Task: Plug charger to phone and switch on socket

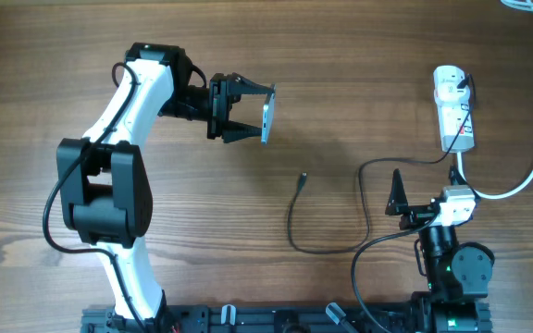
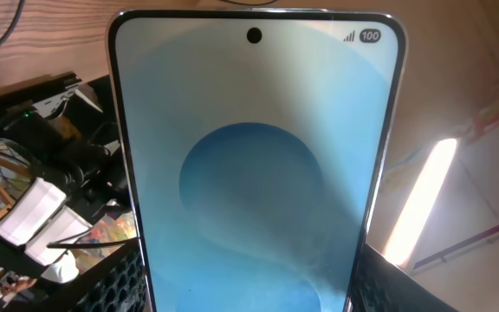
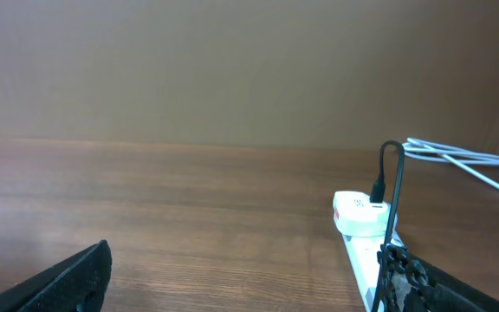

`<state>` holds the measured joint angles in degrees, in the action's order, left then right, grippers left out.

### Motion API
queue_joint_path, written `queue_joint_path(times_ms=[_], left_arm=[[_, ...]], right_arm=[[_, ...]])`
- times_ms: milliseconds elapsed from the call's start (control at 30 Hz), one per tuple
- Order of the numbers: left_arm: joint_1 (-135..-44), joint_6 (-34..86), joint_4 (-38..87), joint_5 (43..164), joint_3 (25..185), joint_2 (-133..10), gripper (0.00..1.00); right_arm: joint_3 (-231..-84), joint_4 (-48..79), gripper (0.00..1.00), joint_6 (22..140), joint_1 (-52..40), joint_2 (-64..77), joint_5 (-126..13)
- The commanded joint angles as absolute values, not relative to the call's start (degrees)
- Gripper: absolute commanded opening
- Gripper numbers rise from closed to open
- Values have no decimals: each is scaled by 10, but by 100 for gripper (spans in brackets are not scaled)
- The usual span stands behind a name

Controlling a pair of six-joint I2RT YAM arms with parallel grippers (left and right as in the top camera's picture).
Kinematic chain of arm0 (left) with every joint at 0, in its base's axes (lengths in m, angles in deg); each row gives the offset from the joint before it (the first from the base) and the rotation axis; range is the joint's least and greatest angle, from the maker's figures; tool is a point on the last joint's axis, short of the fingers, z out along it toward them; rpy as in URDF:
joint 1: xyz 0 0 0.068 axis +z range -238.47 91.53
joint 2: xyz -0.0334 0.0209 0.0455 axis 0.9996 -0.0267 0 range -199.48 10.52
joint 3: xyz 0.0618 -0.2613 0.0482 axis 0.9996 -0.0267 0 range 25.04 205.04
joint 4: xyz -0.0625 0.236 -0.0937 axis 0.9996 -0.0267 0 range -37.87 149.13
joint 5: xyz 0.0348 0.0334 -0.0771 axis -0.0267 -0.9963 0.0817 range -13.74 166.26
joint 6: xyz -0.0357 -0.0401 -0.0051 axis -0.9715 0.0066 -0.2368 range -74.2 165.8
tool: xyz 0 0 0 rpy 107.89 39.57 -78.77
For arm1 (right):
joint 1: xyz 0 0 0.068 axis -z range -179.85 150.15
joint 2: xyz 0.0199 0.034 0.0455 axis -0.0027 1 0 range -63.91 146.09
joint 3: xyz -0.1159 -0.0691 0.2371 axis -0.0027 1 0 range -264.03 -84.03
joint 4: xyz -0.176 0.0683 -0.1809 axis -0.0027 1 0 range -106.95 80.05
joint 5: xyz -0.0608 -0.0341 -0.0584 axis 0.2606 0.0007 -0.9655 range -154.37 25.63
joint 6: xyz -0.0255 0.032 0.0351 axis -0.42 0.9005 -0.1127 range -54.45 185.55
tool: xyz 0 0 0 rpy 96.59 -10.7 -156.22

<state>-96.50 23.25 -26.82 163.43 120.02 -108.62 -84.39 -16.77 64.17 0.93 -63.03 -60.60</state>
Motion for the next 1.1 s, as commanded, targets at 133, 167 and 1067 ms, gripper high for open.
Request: queue_joint_path(times_ms=[133,167,1067], left_arm=[[-966,244,-271,1666,1200,-1064,62],[-966,244,-271,1666,1200,-1064,62],[-966,246,-258,1666,1200,-1064,61]], right_arm=[[-843,-170,100,642,5,-631,-612],[-843,-170,100,642,5,-631,-612],[-843,-170,100,642,5,-631,-612]])
